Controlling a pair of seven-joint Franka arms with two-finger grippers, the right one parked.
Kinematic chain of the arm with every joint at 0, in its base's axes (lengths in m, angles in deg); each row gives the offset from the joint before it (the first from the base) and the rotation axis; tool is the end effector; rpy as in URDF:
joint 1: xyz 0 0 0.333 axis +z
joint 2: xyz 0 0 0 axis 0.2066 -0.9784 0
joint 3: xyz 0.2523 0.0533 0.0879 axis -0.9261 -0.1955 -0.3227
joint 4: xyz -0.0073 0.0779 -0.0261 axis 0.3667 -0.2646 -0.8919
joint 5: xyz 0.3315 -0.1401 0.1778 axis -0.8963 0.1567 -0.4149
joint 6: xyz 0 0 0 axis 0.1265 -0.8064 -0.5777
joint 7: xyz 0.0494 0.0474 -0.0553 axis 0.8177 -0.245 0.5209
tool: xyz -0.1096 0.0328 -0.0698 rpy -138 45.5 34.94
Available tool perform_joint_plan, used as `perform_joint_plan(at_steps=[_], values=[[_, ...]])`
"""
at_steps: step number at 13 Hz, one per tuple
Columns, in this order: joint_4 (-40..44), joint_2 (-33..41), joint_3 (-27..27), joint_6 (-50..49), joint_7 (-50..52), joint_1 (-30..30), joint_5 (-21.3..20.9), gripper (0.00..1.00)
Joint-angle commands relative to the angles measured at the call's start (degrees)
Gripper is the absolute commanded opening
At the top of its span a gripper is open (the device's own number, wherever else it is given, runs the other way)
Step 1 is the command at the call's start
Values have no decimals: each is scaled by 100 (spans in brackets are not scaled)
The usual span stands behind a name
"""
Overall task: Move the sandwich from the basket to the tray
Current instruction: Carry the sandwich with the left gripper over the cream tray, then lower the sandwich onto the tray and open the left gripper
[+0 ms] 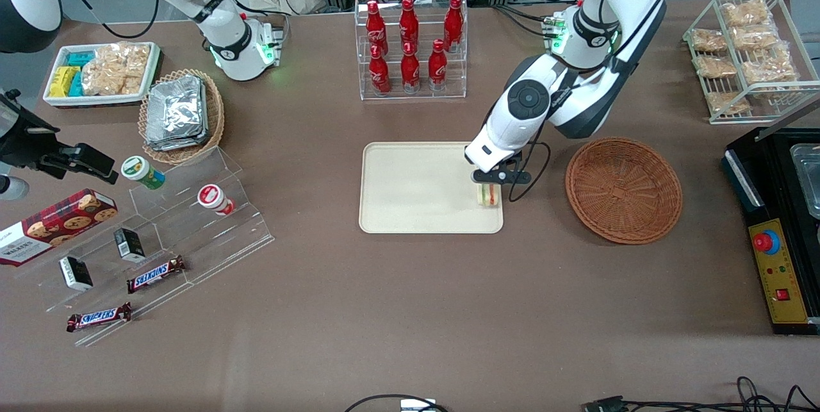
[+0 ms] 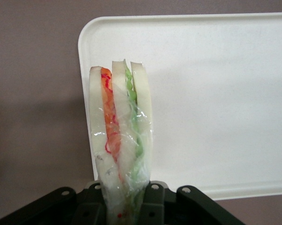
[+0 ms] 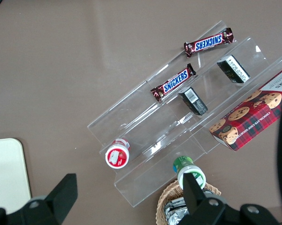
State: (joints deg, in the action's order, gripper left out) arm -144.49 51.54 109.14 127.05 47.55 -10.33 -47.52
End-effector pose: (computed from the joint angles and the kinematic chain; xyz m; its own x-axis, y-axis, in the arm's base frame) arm 0.4367 -0.3418 0.1952 0.9932 -0.0655 -0.0960 -0.0588 -0.9958 0.0707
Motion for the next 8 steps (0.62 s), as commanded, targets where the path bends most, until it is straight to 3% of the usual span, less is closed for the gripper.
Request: perform_joint_plan(at_steps=[1, 2, 4, 8], values=[[135, -347, 7, 174, 424, -1, -493, 23], [136, -409, 7, 175, 513, 8, -582, 29], [144, -418, -19, 175, 584, 17, -600, 100], [249, -261, -11, 0, 962, 34, -592, 100]])
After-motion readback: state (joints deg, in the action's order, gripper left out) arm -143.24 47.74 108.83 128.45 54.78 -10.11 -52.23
